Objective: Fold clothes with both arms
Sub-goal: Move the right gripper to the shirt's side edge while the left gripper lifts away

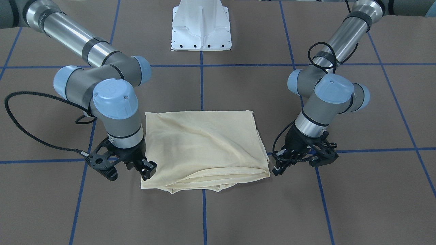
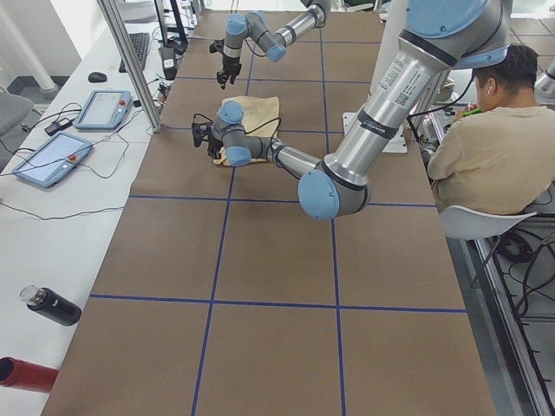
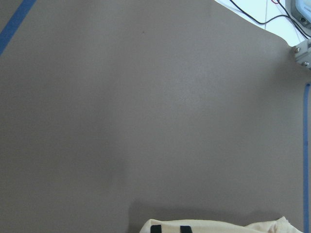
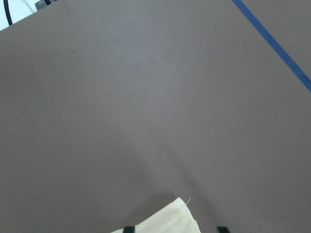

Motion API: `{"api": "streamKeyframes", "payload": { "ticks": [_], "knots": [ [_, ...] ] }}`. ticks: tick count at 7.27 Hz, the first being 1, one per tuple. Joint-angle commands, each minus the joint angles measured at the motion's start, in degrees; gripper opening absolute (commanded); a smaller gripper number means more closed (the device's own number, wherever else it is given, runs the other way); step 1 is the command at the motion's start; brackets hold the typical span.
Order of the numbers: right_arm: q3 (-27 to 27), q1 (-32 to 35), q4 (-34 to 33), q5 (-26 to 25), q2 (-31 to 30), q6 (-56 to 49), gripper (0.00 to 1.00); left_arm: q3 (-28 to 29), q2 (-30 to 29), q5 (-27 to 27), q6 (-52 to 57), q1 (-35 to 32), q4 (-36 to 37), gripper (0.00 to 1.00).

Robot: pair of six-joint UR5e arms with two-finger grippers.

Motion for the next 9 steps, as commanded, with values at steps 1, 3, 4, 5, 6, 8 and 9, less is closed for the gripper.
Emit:
{"api": "streamKeyframes", "payload": {
  "ticks": [1,3,4,5,6,8,9],
  "knots": [
    [13.32,-3.59,0.23,-0.18,-10.69,10.07,0.67,-0.28,0.78,-0.02,1.35,-3.54,-2.53,0.25],
    [19.3,-10.34,1.81,-5.67,-15.61,20.09,0.71,-0.28,1.05,-0.02,1.35,-3.73,-2.36,0.25],
    [23.0,-13.86,1.82,-9.2,-18.6,21.8,0.72,-0.11,1.22,0.15,2.22,-3.73,-2.27,0.25],
    [23.03,-15.03,1.82,-9.58,-19.59,22.6,0.72,-0.28,2.01,0.15,3.27,-3.73,-2.36,0.25],
    [22.86,-15.21,1.82,-9.59,-19.95,22.69,0.72,-0.28,1.93,1.46,3.37,-3.73,-2.36,0.25],
    [22.51,-18.01,1.82,-11.07,-19.95,22.61,0.72,-0.2,2.36,2.0,4.33,-3.73,-2.36,0.25],
    [21.9,-18.81,1.9,-11.17,-19.78,22.34,0.72,-0.28,2.45,2.08,4.69,-3.73,-2.36,0.25]
  ]
}}
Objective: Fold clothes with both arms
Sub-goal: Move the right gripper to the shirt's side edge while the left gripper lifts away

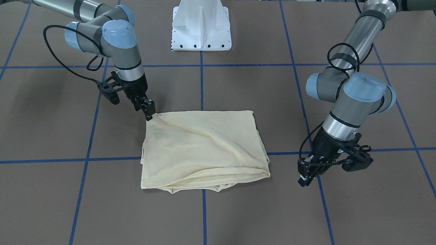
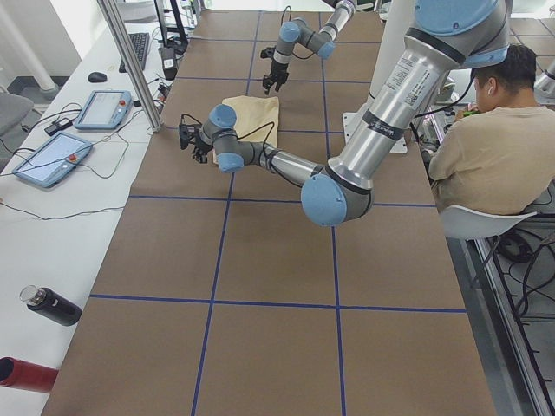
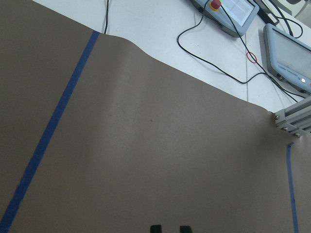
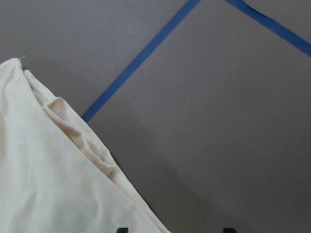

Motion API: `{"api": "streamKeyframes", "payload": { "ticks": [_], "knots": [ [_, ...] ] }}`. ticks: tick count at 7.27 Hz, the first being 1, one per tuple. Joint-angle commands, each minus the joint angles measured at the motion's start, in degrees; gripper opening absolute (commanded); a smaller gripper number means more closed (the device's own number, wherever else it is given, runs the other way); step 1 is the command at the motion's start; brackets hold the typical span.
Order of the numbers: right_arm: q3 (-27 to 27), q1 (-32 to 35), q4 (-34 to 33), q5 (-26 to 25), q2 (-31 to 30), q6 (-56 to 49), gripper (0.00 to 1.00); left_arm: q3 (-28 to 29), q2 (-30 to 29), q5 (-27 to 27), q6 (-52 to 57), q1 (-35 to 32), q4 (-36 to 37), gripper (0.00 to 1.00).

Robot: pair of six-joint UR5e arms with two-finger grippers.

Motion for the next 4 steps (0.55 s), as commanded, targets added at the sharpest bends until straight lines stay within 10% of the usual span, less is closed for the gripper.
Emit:
{"api": "streamKeyframes", "payload": {
  "ticks": [1,2,4],
  "knots": [
    [-0.71,-1.72,-0.04,-0.4,0.08,-0.38,0.71,-0.03,0.28,0.18,0.58,0.0,0.0,0.25],
    [-1.24,-1.72,0.05,-0.4,0.08,-0.47,0.68,0.06,0.28,0.18,0.58,0.0,0.0,0.25],
    [-1.24,-1.55,0.05,-0.4,0.26,-0.2,0.0,0.06,0.28,0.18,0.58,0.0,0.0,0.25]
  ]
}}
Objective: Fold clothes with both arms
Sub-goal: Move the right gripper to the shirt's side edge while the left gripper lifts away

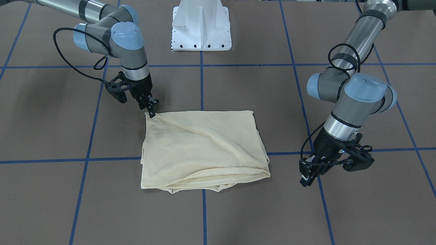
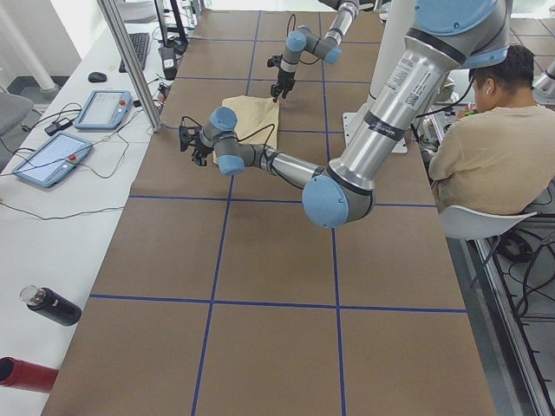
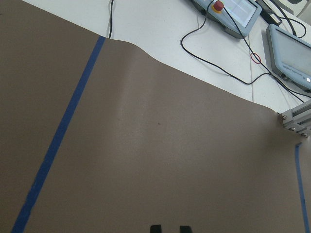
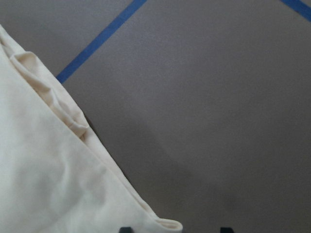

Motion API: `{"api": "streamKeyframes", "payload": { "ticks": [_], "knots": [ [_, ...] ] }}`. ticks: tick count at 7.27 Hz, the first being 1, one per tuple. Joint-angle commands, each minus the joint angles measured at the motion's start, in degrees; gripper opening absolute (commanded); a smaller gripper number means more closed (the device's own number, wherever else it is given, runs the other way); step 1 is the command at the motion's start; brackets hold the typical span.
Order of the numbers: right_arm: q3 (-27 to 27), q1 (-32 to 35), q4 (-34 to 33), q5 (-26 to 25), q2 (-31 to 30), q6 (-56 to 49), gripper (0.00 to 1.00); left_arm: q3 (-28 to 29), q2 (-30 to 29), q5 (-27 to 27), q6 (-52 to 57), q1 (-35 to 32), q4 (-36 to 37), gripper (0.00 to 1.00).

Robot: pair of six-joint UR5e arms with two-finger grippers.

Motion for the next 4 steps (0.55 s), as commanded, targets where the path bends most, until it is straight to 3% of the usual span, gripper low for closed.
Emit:
{"api": "streamKeyframes", "payload": {
  "ticks": [1,4],
  "knots": [
    [-0.04,0.17,0.01,0.03,0.09,-0.11,0.0,0.01,0.01,0.0,0.1,0.0,0.0,0.25],
    [1.8,1.05,1.24,0.47,0.18,0.16,0.0,0.1,0.45,0.0,0.1,0.0,0.0,0.25]
  ]
}}
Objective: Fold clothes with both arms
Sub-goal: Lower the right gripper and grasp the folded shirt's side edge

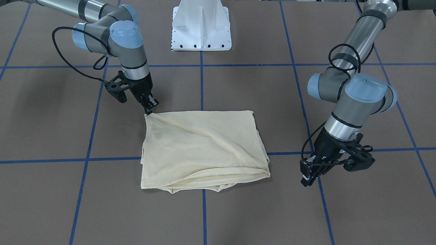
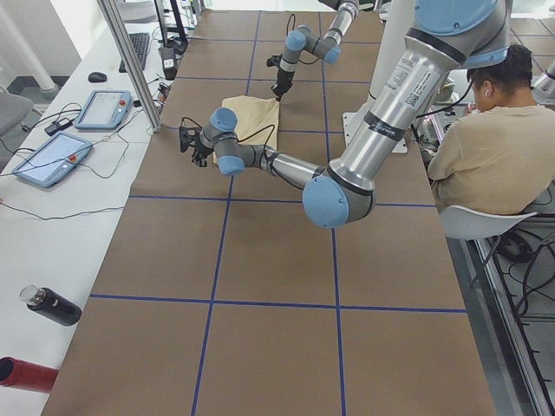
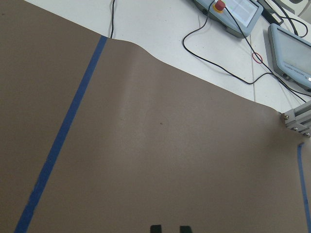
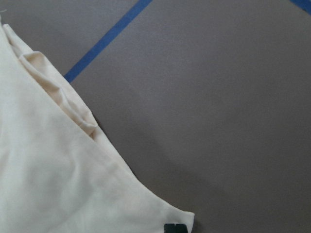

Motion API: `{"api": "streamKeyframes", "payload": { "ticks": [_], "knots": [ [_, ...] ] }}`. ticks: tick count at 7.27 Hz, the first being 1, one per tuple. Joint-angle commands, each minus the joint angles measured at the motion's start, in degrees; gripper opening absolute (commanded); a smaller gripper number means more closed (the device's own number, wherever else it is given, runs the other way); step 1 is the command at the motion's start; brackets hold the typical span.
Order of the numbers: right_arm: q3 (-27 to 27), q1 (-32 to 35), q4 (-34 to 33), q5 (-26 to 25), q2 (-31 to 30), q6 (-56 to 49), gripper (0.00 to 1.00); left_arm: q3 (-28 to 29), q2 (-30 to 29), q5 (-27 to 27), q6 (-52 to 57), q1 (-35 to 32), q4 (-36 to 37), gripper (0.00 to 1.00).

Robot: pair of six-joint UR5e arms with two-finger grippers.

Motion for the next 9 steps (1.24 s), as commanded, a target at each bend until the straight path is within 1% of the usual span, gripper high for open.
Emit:
{"api": "streamKeyframes", "payload": {
  "ticks": [1,2,3,4,5,7,8,9],
  "knots": [
    [1.89,0.53,0.19,0.38,-0.58,0.17,0.0,0.01,0.1,0.0,0.0,0.0,0.0,0.25],
    [1.72,0.44,0.19,-0.06,-1.55,0.26,0.14,0.1,0.19,0.0,0.0,0.0,0.0,0.25],
    [1.03,0.88,0.19,-0.23,-1.82,-0.35,0.67,0.1,0.19,0.0,0.0,0.0,0.0,0.25],
    [0.15,1.31,0.19,-0.24,-1.64,-0.01,0.73,0.1,0.19,0.0,0.0,0.0,0.0,0.25],
    [0.05,1.23,0.19,-0.24,-1.56,0.08,0.76,0.01,0.1,0.09,0.0,0.0,0.0,0.25],
    [-0.82,0.62,0.27,-0.15,-1.12,0.17,0.76,0.01,0.1,0.09,0.0,0.0,0.0,0.25],
    [-1.0,0.53,0.27,-0.06,-1.12,0.08,0.75,-0.07,0.1,0.17,0.0,0.0,0.0,0.25],
    [-1.09,0.53,0.27,-0.06,-1.03,0.08,0.72,-0.07,0.1,0.17,-0.08,0.0,0.0,0.25]
  ]
}}
